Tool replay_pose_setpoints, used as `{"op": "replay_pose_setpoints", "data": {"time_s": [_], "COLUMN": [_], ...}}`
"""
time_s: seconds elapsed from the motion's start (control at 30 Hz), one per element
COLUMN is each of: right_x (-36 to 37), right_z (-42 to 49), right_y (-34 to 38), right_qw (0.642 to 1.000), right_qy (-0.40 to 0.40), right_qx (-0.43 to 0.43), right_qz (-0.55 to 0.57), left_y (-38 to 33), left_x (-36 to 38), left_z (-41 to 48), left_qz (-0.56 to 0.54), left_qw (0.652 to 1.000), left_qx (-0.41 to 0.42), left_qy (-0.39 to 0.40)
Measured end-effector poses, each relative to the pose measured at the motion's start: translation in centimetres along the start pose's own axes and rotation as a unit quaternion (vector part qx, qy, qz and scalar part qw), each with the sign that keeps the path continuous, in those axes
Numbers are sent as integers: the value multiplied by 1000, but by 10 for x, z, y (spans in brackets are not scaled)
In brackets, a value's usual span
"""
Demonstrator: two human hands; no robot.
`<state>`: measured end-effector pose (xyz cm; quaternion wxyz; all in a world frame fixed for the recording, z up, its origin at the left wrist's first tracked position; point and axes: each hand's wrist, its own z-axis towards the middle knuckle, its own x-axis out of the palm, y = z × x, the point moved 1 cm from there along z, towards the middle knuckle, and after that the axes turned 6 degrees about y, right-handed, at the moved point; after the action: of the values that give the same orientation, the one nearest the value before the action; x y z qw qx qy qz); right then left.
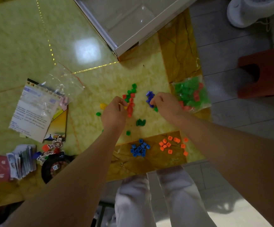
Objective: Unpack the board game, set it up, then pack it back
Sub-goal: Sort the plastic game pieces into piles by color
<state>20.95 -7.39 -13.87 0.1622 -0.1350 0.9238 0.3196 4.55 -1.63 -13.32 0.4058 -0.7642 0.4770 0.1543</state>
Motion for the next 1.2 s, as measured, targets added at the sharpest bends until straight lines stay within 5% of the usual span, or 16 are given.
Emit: {"op": "replay_pose_setpoints", "data": {"time_s": [0.1, 0.43, 0.9, 1.07, 1.2], "right_x": [5, 37, 61, 49, 34], "right_z": [-3, 7, 23, 19, 19], "right_y": [4, 30, 38, 34, 48], "right_qw": [996, 978, 959, 994, 930], "right_qy": [-76, -90, -109, -87, -22], "right_qx": [-21, -65, -54, -57, 17], "right_qz": [-31, -178, -257, 21, 366], "left_y": [15, 16, 49, 43, 32], "left_x": [-3, 13, -11, -9, -14], "left_z": [-5, -4, -7, 1, 13], "left_qz": [43, 216, 6, -124, -201], "left_qw": [999, 976, 1000, 992, 978], "left_qx": [12, 24, 22, 3, 14], "left_qy": [-27, 4, -17, -31, -48]}}
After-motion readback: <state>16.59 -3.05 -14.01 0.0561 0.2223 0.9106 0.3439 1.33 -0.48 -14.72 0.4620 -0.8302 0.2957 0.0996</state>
